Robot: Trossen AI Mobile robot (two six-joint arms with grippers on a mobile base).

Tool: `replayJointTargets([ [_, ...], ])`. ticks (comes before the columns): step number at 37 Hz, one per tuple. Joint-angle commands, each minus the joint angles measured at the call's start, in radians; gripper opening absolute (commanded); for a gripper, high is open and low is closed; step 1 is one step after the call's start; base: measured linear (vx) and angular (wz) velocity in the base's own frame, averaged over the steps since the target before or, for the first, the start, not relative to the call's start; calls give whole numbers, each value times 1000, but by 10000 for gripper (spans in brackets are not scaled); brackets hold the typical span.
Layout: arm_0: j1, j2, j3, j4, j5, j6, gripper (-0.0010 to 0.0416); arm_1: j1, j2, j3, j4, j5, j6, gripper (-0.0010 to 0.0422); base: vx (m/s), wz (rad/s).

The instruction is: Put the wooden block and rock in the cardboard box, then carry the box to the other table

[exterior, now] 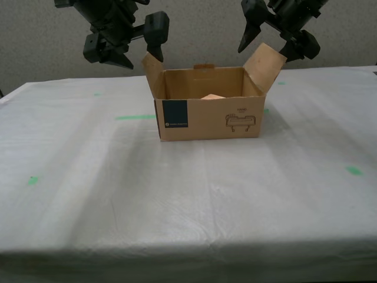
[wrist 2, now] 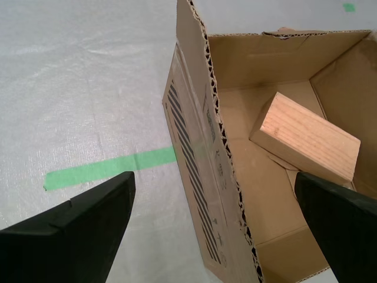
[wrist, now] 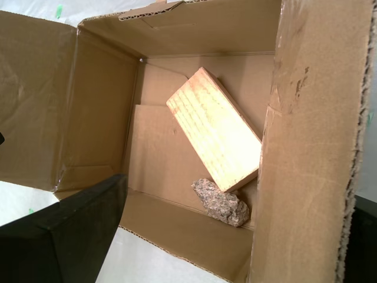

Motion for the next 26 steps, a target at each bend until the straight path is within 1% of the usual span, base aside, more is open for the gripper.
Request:
replayJointTargets([
  [1, 0, 0, 1, -2, 6, 0, 383, 0, 0, 1, 1, -2, 8, 388, 0, 0],
  [5, 0, 0, 1, -9, 26, 0, 385, 0, 0, 1, 1, -1, 20, 400, 0, 0],
  [11, -1, 0, 1, -33, 27, 0, 394, 0, 0, 1, 1, -1, 82, 400, 0, 0],
  [18, -1, -4, 9, -69, 34, -5, 394, 2, -1, 2, 1, -1, 84, 400, 0, 0],
  [21, -1, -6, 16, -99, 70, -28, 394, 1, -2, 2, -3, 3, 95, 400, 0, 0],
  [24, -1, -9, 26, -140, 130, -61, 394, 1, -2, 7, -24, 6, 107, 400, 0, 0],
  [26, -1, -15, 34, -167, 150, -79, 394, 1, -2, 21, -56, 5, 107, 400, 0, 0],
])
